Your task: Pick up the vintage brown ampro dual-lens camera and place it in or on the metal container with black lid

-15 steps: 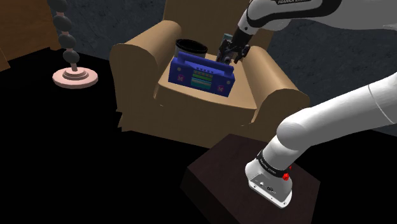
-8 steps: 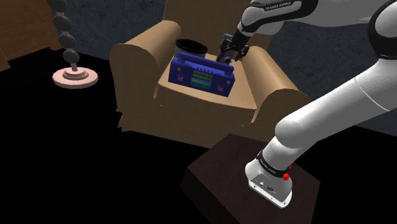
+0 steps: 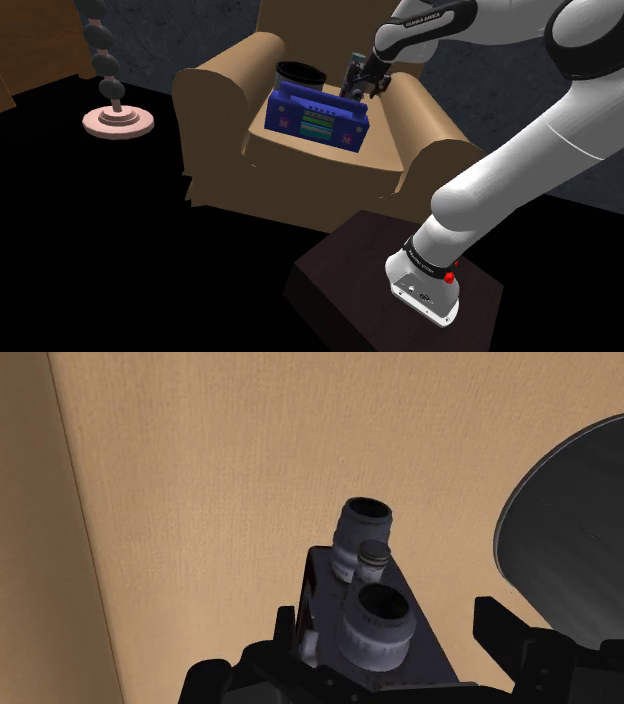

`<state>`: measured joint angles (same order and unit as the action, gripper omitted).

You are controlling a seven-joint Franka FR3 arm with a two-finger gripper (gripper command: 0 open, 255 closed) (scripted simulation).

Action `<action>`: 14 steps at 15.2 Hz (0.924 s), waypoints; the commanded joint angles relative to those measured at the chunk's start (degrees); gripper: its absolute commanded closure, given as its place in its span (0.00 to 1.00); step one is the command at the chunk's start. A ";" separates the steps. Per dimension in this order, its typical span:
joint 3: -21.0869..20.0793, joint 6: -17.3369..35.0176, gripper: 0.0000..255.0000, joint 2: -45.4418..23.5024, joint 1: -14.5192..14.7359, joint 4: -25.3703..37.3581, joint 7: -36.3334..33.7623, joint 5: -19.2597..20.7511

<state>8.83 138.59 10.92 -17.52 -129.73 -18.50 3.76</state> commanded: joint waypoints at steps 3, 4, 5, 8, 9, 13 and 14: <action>0.21 3.39 0.00 -2.63 0.04 -0.72 0.19 -0.38; 0.21 3.39 0.00 -2.62 0.04 -0.73 0.19 -0.37; 0.21 3.39 0.00 -2.63 0.04 -0.72 0.19 -0.38; 0.21 3.39 0.00 -2.63 0.04 -0.72 0.19 -0.38; 0.21 3.39 0.00 -2.63 0.04 -0.72 0.19 -0.38; 0.21 3.38 1.00 -2.62 0.04 -0.72 0.19 -0.37; 0.21 3.38 1.00 -2.62 0.04 -0.72 0.19 -0.37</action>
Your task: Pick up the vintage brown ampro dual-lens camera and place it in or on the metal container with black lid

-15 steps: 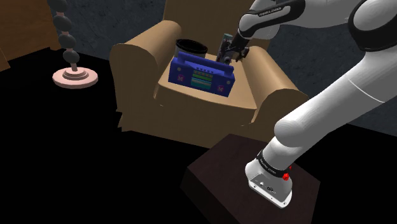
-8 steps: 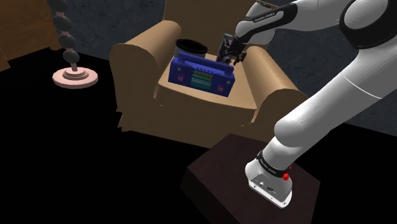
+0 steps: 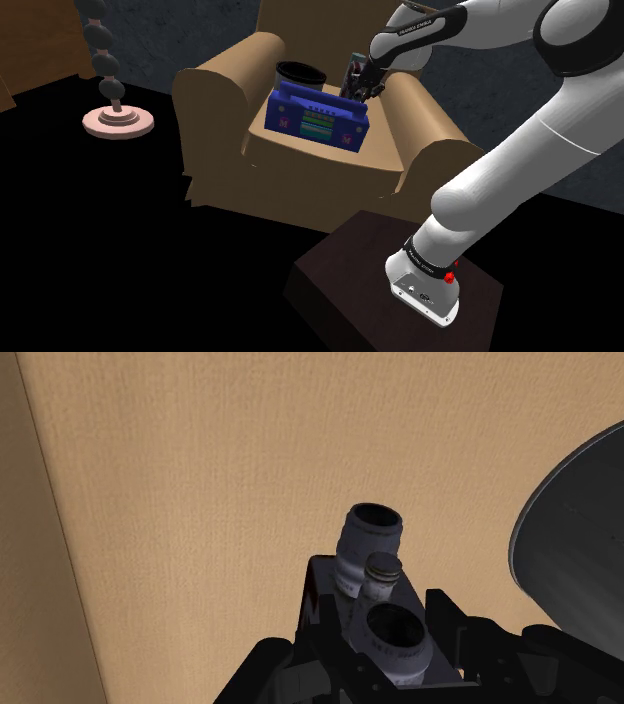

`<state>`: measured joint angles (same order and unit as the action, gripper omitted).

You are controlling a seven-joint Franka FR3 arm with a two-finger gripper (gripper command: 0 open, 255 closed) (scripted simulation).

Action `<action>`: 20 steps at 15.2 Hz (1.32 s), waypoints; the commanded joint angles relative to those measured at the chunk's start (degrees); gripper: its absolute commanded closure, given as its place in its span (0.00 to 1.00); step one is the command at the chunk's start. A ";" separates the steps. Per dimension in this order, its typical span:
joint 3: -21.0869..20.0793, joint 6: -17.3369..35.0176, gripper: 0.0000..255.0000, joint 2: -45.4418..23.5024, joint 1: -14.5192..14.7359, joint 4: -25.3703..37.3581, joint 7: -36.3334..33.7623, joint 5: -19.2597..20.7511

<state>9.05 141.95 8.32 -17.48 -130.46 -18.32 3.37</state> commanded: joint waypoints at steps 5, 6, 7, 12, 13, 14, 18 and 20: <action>-0.01 0.01 1.00 -0.02 0.00 0.00 0.01 0.01; 0.00 0.01 1.00 -0.02 0.00 0.00 0.02 0.01; 0.00 0.02 1.00 -0.03 0.01 0.01 0.01 0.01; -0.13 -3.91 1.00 1.47 0.03 2.45 -0.04 0.13; -0.16 -4.70 1.00 1.73 0.04 2.98 -0.04 0.15; -0.18 -5.48 1.00 1.97 0.04 3.51 -0.04 0.16; -0.28 -8.60 1.00 2.83 0.08 5.78 -0.03 0.19; -0.32 -10.15 1.00 3.19 0.10 6.98 -0.02 0.19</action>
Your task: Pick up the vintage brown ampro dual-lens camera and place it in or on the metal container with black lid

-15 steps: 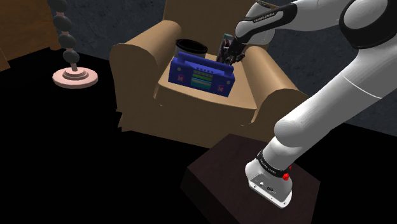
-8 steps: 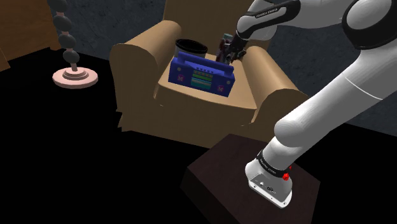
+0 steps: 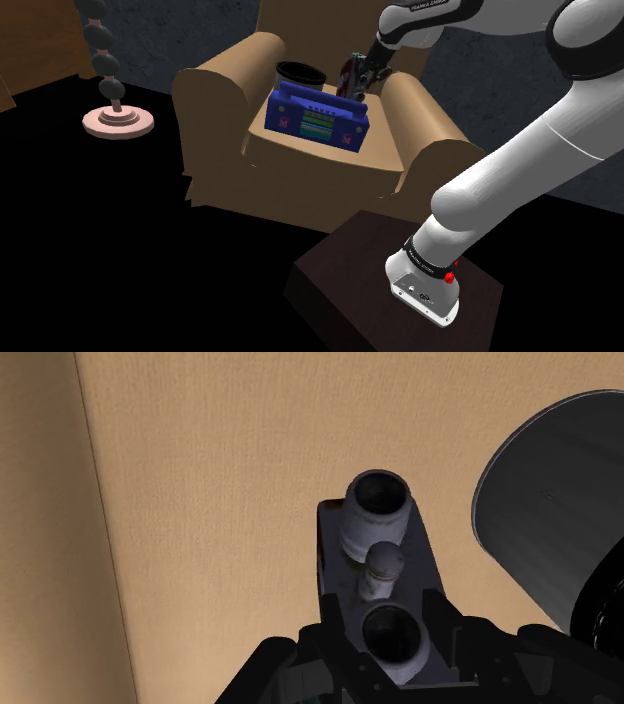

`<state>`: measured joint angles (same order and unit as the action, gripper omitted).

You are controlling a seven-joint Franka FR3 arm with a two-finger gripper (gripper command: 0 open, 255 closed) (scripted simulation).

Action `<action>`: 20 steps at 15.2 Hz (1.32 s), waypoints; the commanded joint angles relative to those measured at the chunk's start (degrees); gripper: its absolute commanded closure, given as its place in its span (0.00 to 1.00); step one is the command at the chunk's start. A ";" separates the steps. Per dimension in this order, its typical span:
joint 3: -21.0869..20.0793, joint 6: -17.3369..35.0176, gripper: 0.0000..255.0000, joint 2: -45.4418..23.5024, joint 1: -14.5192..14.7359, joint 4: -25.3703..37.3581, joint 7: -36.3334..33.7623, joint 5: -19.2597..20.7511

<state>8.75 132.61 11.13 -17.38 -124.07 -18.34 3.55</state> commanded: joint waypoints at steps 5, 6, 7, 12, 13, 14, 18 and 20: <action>-0.13 -4.67 1.00 1.04 0.05 3.80 0.06 -0.01; -0.15 -5.44 1.00 1.14 0.06 4.47 0.08 -0.02; -0.17 -6.21 1.00 1.22 0.07 5.16 0.10 -0.04; -0.26 -10.06 1.00 1.44 0.13 8.80 0.20 -0.12; -0.28 -10.83 1.00 1.44 0.14 9.56 0.22 -0.14; -0.29 -11.60 1.00 1.43 0.15 10.34 0.25 -0.16; -0.34 -14.68 1.00 1.28 0.21 13.58 0.35 -0.26; -0.35 -16.23 1.00 1.13 0.23 15.28 0.42 -0.32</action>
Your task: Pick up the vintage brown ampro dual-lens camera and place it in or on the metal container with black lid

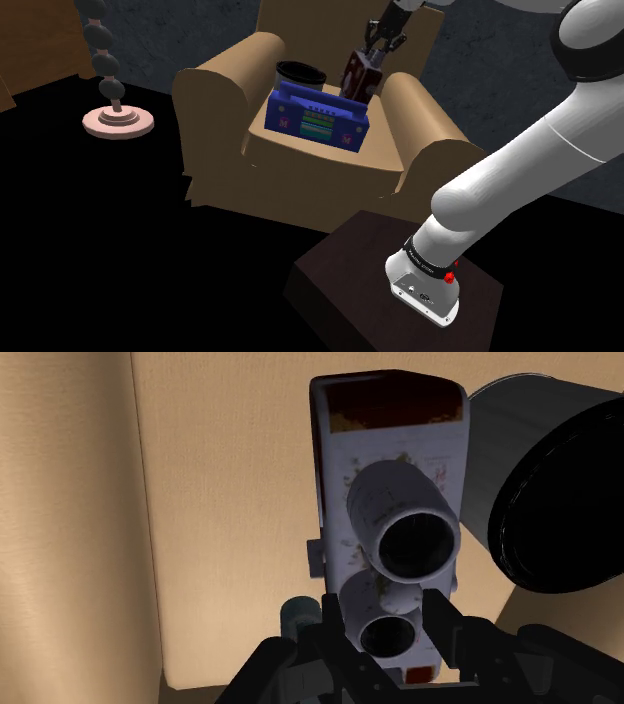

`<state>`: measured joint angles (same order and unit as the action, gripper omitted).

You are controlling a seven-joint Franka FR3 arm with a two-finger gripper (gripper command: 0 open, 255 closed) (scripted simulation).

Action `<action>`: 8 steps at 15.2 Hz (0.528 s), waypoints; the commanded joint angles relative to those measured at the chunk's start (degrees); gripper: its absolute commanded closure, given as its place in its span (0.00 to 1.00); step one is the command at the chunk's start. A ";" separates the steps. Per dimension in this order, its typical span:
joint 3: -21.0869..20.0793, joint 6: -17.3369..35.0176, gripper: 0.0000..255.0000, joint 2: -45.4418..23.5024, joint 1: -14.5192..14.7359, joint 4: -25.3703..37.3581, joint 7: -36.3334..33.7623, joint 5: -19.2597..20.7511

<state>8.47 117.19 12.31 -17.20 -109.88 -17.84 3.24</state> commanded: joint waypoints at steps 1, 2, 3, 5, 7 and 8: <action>-0.09 -1.59 1.00 -0.15 0.06 1.96 -0.05 -0.04; -0.09 -2.37 1.00 -0.26 0.07 2.85 -0.02 -0.08; -0.10 -3.15 1.00 -0.38 0.09 3.75 0.02 -0.11; -0.10 -4.72 1.00 -0.67 0.11 5.61 0.09 -0.18; -0.10 -6.30 1.00 -1.00 0.13 7.52 0.17 -0.26; -0.10 -7.09 1.00 -1.19 0.14 8.50 0.21 -0.30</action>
<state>8.45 110.80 11.22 -17.12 -102.40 -17.54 2.95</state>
